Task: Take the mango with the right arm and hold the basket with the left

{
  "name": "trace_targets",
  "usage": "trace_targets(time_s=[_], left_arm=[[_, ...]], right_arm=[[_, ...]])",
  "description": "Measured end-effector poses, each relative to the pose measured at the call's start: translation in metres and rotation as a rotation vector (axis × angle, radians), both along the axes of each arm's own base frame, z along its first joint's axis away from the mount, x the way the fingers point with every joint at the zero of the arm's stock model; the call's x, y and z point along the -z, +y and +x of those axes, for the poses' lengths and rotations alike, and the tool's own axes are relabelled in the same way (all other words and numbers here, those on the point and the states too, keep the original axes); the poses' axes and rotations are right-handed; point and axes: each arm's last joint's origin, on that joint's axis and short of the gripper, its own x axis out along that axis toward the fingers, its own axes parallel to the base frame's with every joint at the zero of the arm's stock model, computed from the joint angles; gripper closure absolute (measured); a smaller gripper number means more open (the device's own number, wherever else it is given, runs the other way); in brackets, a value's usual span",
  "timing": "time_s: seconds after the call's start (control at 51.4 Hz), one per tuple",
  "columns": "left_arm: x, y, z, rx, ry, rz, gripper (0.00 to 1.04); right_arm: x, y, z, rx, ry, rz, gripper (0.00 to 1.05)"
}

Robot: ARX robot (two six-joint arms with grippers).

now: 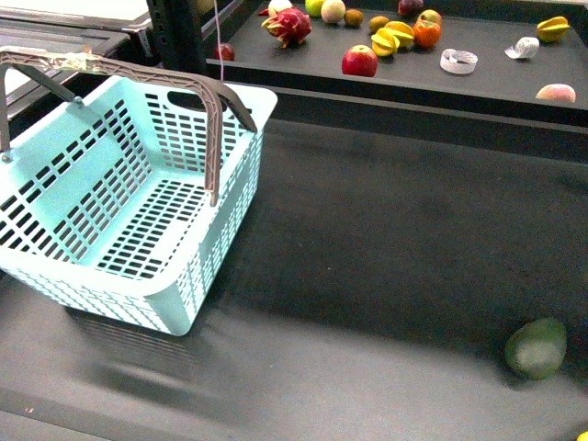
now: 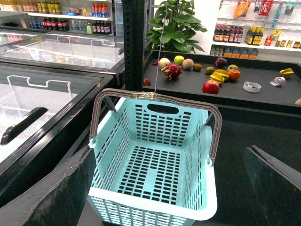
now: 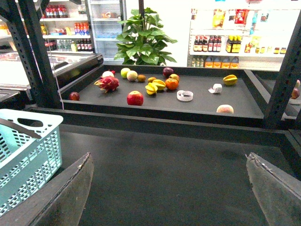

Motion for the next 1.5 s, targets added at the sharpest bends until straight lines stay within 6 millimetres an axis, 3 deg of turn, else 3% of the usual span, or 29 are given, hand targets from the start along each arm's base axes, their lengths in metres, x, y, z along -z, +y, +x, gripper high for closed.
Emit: trace_targets(time_s=[1.497], left_arm=[[0.0000,0.0000,0.0000,0.000,0.000,0.000,0.06]], right_arm=[[0.0000,0.0000,0.0000,0.000,0.000,0.000,0.08]])
